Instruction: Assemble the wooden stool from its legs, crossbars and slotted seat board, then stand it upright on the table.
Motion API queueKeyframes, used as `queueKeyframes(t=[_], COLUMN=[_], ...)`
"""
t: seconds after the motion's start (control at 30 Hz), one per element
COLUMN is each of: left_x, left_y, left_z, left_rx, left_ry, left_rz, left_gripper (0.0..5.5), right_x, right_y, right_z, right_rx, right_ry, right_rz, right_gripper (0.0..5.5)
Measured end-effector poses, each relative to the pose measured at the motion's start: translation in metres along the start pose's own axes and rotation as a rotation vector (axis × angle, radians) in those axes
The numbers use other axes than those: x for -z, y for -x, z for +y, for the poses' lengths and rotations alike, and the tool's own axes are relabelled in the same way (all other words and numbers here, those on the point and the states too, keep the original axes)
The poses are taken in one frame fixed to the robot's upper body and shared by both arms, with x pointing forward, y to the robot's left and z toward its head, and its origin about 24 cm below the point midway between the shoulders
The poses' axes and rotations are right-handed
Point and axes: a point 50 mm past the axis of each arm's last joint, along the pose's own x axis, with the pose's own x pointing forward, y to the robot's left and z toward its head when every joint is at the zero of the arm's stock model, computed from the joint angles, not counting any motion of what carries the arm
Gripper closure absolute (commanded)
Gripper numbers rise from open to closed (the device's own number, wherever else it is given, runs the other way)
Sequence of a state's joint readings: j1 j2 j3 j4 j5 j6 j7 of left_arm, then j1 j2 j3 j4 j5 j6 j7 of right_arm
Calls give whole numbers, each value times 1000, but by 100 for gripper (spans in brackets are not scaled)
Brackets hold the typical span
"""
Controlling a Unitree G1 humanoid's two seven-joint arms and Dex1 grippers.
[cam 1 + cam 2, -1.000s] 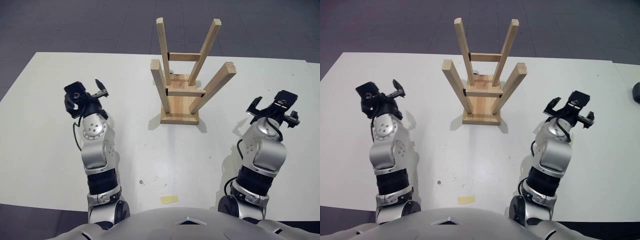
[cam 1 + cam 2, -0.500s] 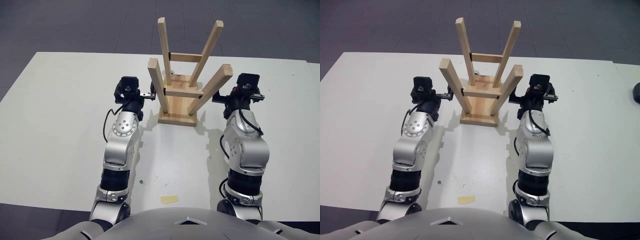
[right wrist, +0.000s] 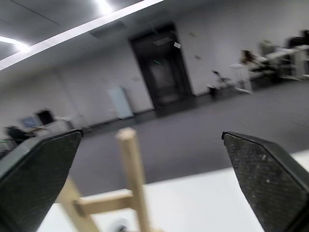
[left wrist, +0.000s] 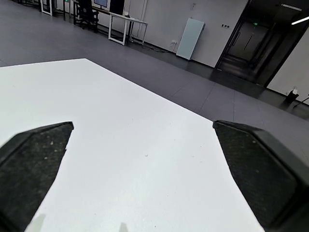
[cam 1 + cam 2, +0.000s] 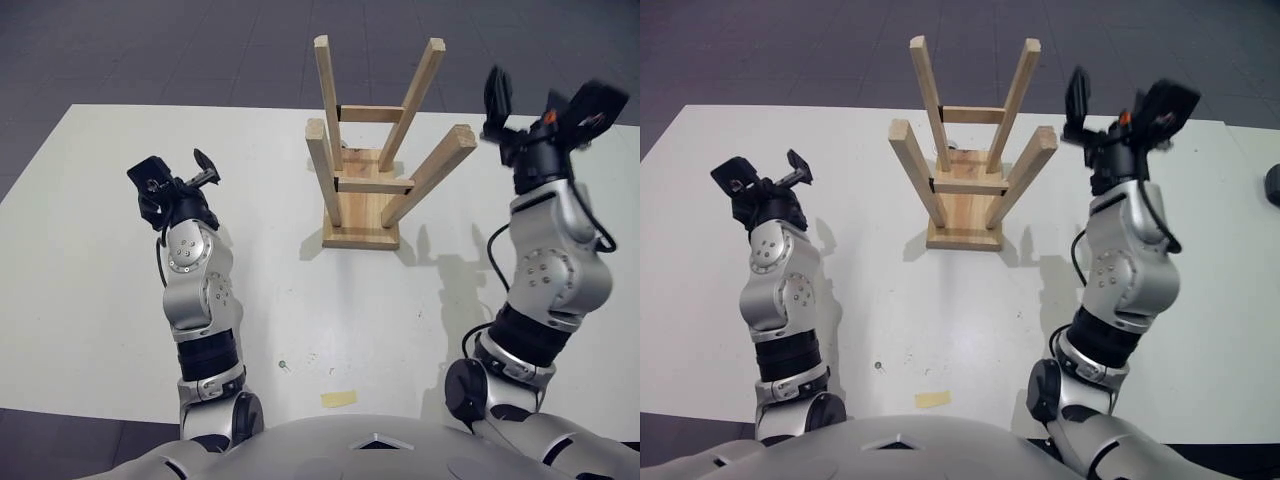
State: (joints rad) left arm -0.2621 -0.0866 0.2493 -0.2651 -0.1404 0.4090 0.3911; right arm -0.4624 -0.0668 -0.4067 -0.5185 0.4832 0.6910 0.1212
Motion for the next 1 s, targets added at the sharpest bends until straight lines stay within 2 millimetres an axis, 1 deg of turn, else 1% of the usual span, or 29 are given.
queueKeyframes(t=[0.03, 0.07, 0.13, 0.2, 0.27, 0.33, 0.37, 0.43, 0.53, 0.57, 0.6, 0.67, 0.83, 0.87, 0.9, 0.93, 1.0], left_x=[-3, -6, -10, -13, -15, -15, -15, -15, -15, -15, -15, -13, -10, -10, -10, -10, -10], left_y=[0, 0, 0, 0, 2, 3, 3, 4, 3, 3, 3, 3, 3, 2, 2, 2, 2], left_z=[0, 1, 1, 1, -5, -10, -11, -12, -13, -13, -13, -14, -15, -15, -15, -15, -15], left_rx=[0, -2, 0, 4, 28, 51, 55, 58, 66, 67, 68, 69, 71, 71, 70, 70, 70], left_ry=[2, -8, -10, -27, -47, -56, -56, -53, -51, -51, -50, -52, -53, -54, -54, -54, -54], left_rz=[-16, -40, -68, -93, -113, -123, -124, -126, -130, -131, -131, -125, -113, -111, -110, -110, -110], left_gripper=[10, 10, 10, 10, 10, 10, 10, 10, 10, 10, 10, 10, 10, 10, 10, 10, 10], right_x=[-7, -15, -18, -14, -8, 5, 10, 29, 62, 68, 78, 89, 103, 105, 106, 106, 106], right_y=[1, 6, 13, 18, 22, 26, 26, 24, 18, 17, 15, 11, 8, 8, 9, 9, 10], right_z=[10, 24, 43, 54, 68, 85, 88, 93, 96, 97, 98, 98, 94, 93, 93, 93, 94], right_rx=[-107, -261, -446, -550, -655, -737, -746, -743, -695, -676, -646, -592, -527, -518, -518, -523, -533], right_ry=[-26, -52, -56, -66, -60, -50, -42, -25, 32, 41, 54, 71, 140, 155, 161, 162, 159], right_rz=[-23, -37, -15, 32, 96, 165, 186, 269, 384, 399, 419, 432, 434, 435, 436, 437, 437], right_gripper=[12, 12, 12, 12, 12, 12, 12, 12, 12, 12, 32, 59, 149, 159, 182, 191, 229])
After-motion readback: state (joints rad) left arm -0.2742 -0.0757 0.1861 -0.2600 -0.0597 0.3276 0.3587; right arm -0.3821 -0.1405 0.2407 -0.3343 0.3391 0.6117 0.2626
